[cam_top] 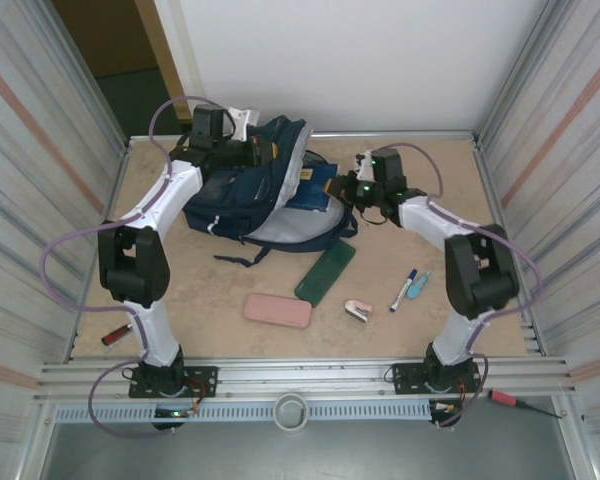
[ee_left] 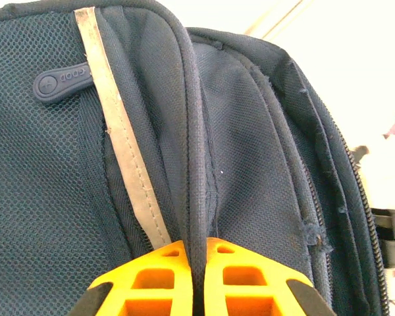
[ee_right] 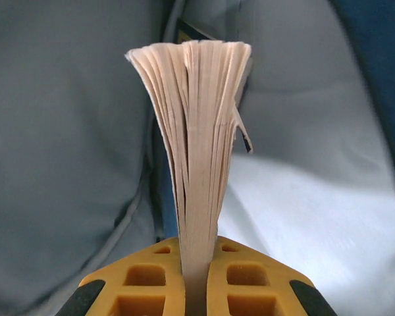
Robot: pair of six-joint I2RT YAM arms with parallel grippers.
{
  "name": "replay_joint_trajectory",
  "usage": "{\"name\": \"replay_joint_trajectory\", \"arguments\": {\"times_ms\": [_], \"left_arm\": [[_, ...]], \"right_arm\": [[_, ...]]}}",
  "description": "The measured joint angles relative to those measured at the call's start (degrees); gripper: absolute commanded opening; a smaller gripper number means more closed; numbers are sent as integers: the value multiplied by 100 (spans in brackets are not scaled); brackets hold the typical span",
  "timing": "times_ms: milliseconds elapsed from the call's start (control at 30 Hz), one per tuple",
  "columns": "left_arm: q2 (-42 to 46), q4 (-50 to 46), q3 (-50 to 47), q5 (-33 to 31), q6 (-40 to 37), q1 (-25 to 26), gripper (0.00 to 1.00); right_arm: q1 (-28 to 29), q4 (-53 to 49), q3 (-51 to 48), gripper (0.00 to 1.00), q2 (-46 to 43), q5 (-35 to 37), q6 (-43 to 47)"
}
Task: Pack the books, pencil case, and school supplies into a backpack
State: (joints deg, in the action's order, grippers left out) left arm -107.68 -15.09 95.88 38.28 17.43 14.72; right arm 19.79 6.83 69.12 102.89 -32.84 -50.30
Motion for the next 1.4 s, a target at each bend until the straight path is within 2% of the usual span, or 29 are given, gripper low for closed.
{"name": "replay_joint_trajectory", "arguments": {"times_ms": [100, 200, 300, 400, 467, 567, 800, 933, 1067, 1167, 1233, 1300, 1400], "left_arm": [[-33, 55, 0, 68, 68, -17, 0], [-55, 87, 0, 111, 92, -28, 0], [-55, 160, 0, 120, 151, -48, 0], [-55, 201, -2, 140, 227, -83, 0], [-55, 229, -2, 157, 258, -92, 0], [-85, 321, -4, 179, 306, -118, 0], [-140, 472, -74, 175, 343, -118, 0], [-142, 544, -168, 175, 348, -118, 0], [-175, 643, -221, 177, 372, -116, 0], [-179, 748, -310, 177, 402, -111, 0], [-197, 833, -365, 177, 439, -111, 0], [-221, 903, -417, 177, 483, -111, 0], [-232, 970, -514, 170, 520, -98, 0]], "right_arm": [[291, 444, 599, 3, 809, 181, -321], [546, 710, 1340, 15, 1657, 313, -610], [726, 717, 2024, 32, 2330, 330, -752], [798, 553, 2162, 43, 2457, 308, -704], [754, 533, 2083, 45, 2352, 313, -610], [546, 531, 1460, 47, 1823, 262, -476], [-153, 170, -190, 54, -24, 234, 280], [-227, -343, -708, 57, -793, 579, 914], [-247, -883, -903, 61, -992, 1290, 1384], [-245, -1084, -938, 62, -835, 1539, 1499], [-208, -1102, -903, 59, -621, 1563, 1502], [-122, -1152, -778, 49, -321, 1572, 1499], [-24, -1209, -481, 25, 68, 1547, 1488]]}}
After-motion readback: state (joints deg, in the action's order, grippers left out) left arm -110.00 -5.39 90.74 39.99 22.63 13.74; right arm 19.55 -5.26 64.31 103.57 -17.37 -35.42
